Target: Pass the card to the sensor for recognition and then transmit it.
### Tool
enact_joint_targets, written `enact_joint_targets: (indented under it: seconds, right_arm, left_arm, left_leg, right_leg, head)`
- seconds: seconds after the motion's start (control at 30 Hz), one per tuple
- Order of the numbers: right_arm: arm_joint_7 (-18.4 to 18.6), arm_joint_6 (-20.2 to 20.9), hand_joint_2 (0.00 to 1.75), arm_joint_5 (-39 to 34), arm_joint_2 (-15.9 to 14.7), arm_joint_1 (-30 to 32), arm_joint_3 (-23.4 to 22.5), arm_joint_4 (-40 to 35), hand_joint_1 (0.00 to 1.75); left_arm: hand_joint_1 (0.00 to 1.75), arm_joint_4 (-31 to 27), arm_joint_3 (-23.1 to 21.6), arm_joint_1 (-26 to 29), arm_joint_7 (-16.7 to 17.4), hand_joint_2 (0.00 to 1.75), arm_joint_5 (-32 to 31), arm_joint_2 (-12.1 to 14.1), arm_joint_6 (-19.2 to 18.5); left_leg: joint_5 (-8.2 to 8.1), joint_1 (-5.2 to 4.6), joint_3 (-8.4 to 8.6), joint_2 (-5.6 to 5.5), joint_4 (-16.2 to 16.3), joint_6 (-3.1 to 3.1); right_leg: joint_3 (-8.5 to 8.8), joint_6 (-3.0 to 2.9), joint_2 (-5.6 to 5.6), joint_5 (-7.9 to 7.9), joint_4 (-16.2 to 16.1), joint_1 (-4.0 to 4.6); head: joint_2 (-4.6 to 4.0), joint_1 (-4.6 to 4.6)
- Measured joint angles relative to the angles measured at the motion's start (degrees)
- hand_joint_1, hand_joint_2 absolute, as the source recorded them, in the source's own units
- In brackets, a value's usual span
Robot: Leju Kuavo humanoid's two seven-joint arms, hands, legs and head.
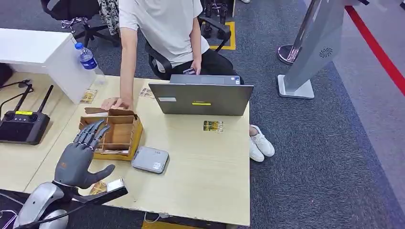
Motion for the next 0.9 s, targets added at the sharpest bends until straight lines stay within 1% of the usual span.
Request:
enact_joint_targets:
  seconds: [0.07,0.13,0.17,0.27,0.37,0.7,0.9]
  right_arm:
    - [0.0,0.0,1.75,0.0,0.0,0.0,0.0,0.0,0.0]
    - [0.0,-0.1,1.75,0.0,0.0,0.0,0.0,0.0,0.0]
    - [0.1,-0.1,1.75,0.0,0.0,0.0,0.0,0.0,0.0]
    - [0.1,-0.1,1.75,0.1,0.0,0.0,0.0,0.0,0.0]
    - [0.1,-0.1,1.75,0.1,0.0,0.0,0.0,0.0,0.0]
    - [0.2,-0.1,1.75,0.1,0.0,0.1,0.0,0.0,0.0]
    - [0.2,-0.1,1.75,0.3,0.0,0.1,0.0,0.0,0.0]
  left_arm:
    - [0.0,0.0,0.0,0.2,0.5,0.0,0.0,0.0,0.4]
    - [0.0,0.0,0.0,0.3,2.2,0.0,-0.7,-0.1,0.8]
    - [0.0,0.0,0.0,0.3,3.2,1.75,-1.1,-0.2,0.7]
    - [0.0,0.0,0.0,0.3,5.0,1.75,-3.6,-0.4,0.8]
    - [0.0,0.0,0.0,0.3,5.5,1.75,-4.0,-0.6,0.9]
    - [0.0,0.0,0.0,0.3,5.6,1.75,-3.8,-0.8,1.0]
    - [0.0,0.0,0.0,0.2,6.4,1.75,-3.5,-1.1,0.7]
  left_leg:
    - [0.0,0.0,0.0,0.0,0.0,0.0]
    - [0.0,0.0,0.0,0.0,0.0,0.0]
    - [0.0,0.0,0.0,0.0,0.0,0.0]
    - [0.0,0.0,0.0,0.0,0.0,0.0]
    - [0.0,0.0,0.0,0.0,0.0,0.0]
    - [0.0,0.0,0.0,0.0,0.0,0.0]
    - [0.0,0.0,0.0,0.0,0.0,0.0]
  right_leg:
    - [0.0,0.0,0.0,0.0,0.0,0.0]
    - [0.0,0.0,0.0,0.0,0.0,0.0]
    - [0.0,0.0,0.0,0.0,0.0,0.0]
    - [0.0,0.0,0.0,0.0,0.0,0.0]
    - [0.0,0.0,0.0,0.0,0.0,0.0]
    - [0.0,0.0,0.0,0.0,0.0,0.0]
    - [0.0,0.0,0.0,0.0,0.0,0.0]
  head:
    - [0.0,-0.02]
    - [0.0,-0.02]
    - [0.0,-0.02]
    - [0.0,-0.02]
    - [0.0,-0.02]
    - [0.0,-0.02]
    - [0.0,-0.02]
